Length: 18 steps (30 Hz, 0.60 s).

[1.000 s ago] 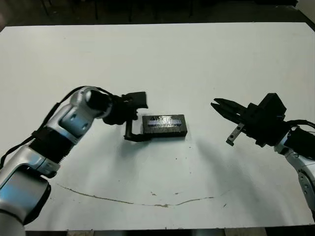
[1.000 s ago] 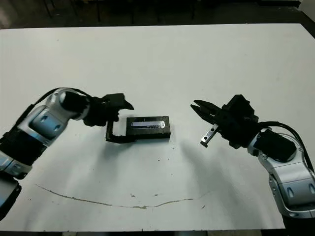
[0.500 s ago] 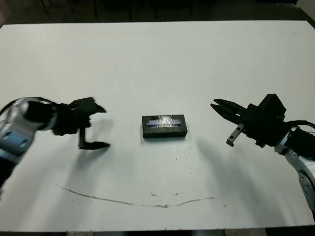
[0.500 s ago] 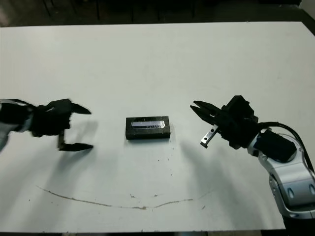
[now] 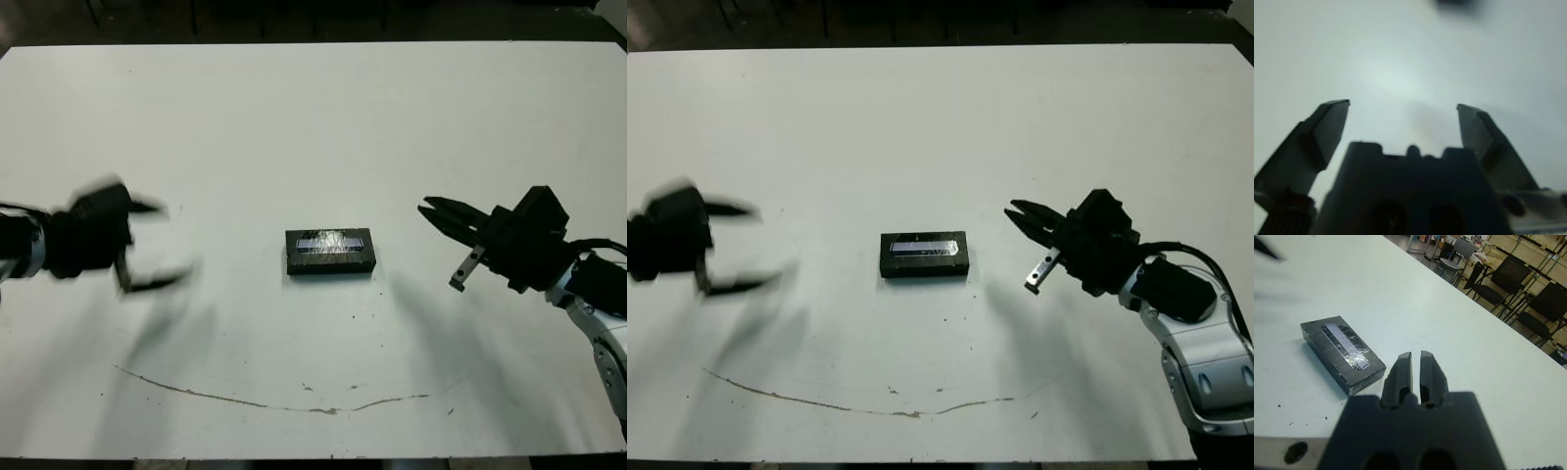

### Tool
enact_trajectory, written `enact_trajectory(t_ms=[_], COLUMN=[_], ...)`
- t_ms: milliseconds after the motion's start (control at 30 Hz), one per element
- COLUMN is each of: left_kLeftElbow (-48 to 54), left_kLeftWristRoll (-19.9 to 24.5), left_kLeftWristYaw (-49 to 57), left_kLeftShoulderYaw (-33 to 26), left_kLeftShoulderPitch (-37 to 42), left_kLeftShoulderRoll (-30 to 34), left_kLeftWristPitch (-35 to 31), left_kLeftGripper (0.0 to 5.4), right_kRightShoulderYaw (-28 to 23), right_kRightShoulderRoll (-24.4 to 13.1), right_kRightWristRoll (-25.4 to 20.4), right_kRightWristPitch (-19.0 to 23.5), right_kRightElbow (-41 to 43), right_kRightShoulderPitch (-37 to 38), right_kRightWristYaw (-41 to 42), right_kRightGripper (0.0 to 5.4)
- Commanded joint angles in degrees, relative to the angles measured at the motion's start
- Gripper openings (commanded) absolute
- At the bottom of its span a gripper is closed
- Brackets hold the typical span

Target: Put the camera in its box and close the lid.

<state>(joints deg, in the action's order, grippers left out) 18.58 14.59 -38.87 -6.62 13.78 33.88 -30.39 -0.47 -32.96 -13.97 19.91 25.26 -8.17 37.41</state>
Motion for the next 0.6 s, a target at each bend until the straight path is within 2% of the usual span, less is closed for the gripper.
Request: enact_trajectory(t_ms=[33,233,433,600], left_kLeftElbow=[8.5,13.8,6.8,0.2], left_kLeftWristRoll=[2.5,1.7,1.2,-1.8], left_kLeftWristYaw=[16.0,24.8,28.0,30.1], left_kLeftShoulderYaw=[-0.5,9.2,16.1,22.8], left_kLeftShoulderPitch=[-0.5,3.3,7.7,9.2], left_kLeftShoulderRoll=[-14.4,-23.7,-29.6,-32.4], left_kLeftWristPitch=[-6.2,-9.3,-12.5,-16.7], left_kLeftGripper=[4.10,2.94,1.84,0.86], right_kRightShoulderYaw=[-0.3,-0.5,-0.4,-0.8], right_kRightShoulderRoll=[1.9,4.8,5.3,5.3], right_kRightWristRoll=[-0.3,1.3,3.0,3.6], right_kRightWristPitch=[1.1,0.4,0.4,0.7], right_kRightElbow=[-1.8,-1.9,-1.2,-0.7], right_kRightShoulderPitch=[0.6,1.7,2.7,3.1], right_kRightWristYaw=[-2.3,-7.4,-9.9,-10.4], right_kRightGripper=[0.00,0.00,0.00,0.00])
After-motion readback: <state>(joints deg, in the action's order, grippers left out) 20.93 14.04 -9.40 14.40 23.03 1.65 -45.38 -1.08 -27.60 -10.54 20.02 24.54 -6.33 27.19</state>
